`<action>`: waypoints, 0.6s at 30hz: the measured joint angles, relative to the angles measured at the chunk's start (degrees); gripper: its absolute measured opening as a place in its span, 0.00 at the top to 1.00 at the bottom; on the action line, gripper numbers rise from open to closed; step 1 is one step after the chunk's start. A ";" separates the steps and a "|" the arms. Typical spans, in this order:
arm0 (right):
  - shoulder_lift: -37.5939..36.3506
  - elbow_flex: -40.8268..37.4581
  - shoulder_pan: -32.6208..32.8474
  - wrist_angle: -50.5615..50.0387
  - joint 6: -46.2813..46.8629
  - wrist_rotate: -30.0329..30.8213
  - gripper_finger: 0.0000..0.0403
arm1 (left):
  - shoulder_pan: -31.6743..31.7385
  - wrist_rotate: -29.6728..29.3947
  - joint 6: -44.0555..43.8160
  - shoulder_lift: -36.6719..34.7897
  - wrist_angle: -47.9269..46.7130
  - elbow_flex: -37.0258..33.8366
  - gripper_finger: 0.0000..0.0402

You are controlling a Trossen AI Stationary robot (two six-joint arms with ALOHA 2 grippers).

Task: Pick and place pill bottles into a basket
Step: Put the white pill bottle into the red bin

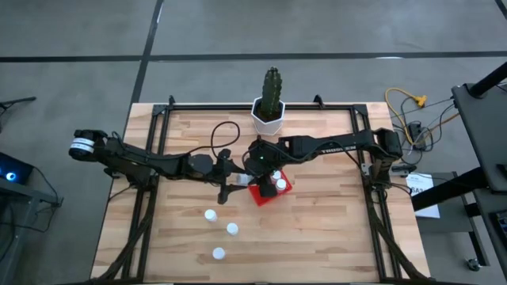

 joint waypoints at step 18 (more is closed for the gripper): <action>0.04 -0.02 -0.04 -0.19 0.22 0.07 0.75 | -0.01 -1.46 1.49 0.00 -0.23 -0.02 0.63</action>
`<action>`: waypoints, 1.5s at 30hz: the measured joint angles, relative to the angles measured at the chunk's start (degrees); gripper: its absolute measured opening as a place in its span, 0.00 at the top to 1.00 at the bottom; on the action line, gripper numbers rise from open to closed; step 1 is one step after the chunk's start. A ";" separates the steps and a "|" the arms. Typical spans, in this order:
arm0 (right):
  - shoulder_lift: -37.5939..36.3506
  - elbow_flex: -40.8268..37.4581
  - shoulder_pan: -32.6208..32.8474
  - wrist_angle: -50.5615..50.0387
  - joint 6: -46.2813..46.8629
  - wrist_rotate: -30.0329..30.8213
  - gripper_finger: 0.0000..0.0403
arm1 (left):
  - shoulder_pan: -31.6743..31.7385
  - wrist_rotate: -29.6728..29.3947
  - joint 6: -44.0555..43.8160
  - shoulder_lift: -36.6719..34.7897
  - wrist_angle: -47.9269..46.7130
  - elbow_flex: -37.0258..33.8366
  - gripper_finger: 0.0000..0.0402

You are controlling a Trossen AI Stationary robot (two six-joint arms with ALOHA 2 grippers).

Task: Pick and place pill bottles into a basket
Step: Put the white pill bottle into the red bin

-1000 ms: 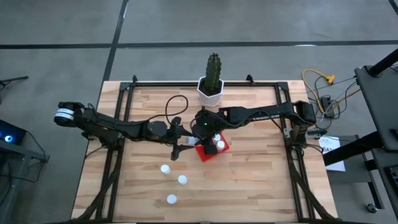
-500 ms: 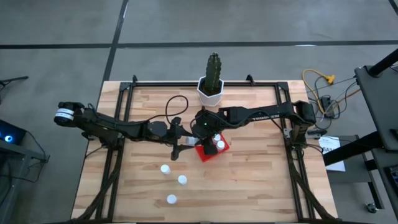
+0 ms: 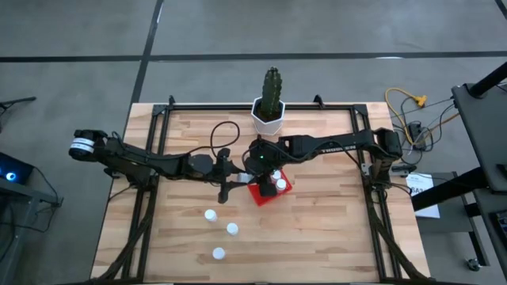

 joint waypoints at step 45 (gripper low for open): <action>-16.87 -22.14 -0.37 34.16 -2.48 2.51 0.62 | -0.10 0.11 0.11 -0.66 -12.40 3.42 0.63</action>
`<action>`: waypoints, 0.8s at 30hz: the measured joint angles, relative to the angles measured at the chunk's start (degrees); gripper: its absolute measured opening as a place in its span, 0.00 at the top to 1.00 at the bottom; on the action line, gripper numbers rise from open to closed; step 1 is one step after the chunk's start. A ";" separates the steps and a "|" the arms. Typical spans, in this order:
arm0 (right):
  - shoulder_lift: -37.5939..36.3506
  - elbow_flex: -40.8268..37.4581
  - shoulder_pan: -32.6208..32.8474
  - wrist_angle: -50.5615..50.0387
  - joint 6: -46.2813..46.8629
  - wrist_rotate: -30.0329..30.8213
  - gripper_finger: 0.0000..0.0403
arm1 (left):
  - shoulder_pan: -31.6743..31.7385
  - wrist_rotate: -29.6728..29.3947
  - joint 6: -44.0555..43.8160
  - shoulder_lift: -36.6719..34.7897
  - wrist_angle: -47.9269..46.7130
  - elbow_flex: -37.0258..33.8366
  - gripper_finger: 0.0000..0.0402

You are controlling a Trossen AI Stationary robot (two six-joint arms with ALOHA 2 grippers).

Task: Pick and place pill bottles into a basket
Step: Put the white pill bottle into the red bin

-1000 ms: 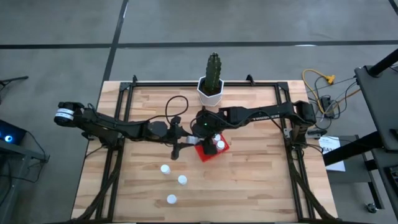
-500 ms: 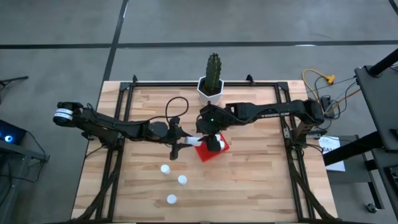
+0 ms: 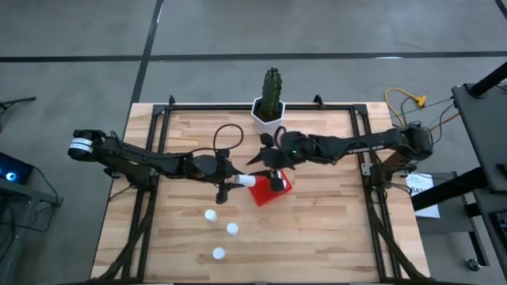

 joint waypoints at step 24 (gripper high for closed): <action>-16.94 -23.18 -0.39 26.71 0.78 0.02 0.69 | 0.48 -0.23 3.32 7.66 -24.23 18.10 0.63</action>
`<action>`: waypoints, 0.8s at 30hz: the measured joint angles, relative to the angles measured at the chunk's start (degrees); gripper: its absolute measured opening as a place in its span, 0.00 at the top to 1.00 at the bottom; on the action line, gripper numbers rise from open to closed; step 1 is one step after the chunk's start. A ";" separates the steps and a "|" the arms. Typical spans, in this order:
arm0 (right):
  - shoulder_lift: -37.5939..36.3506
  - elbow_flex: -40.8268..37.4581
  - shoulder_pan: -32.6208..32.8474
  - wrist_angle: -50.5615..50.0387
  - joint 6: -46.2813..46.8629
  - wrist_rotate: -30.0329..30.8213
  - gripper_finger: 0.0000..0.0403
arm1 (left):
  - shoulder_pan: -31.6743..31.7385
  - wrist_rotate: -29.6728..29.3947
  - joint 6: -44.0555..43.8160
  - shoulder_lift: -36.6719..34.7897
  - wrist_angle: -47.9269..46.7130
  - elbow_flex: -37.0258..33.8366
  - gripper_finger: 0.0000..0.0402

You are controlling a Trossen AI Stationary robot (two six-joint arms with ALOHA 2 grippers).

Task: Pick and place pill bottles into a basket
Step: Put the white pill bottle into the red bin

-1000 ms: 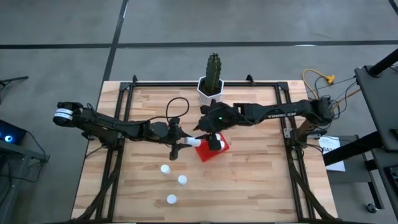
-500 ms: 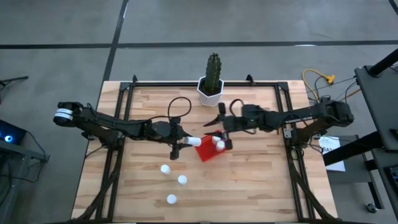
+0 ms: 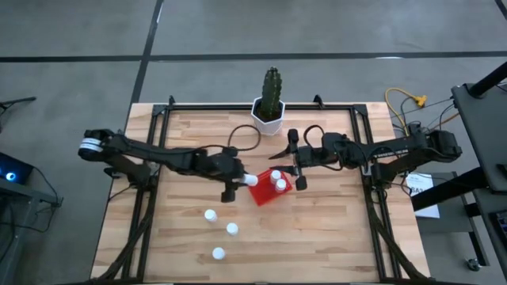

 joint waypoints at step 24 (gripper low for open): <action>-4.20 -0.12 0.00 -6.82 -0.59 0.02 0.74 | 1.90 0.21 12.19 18.44 -22.58 23.65 0.63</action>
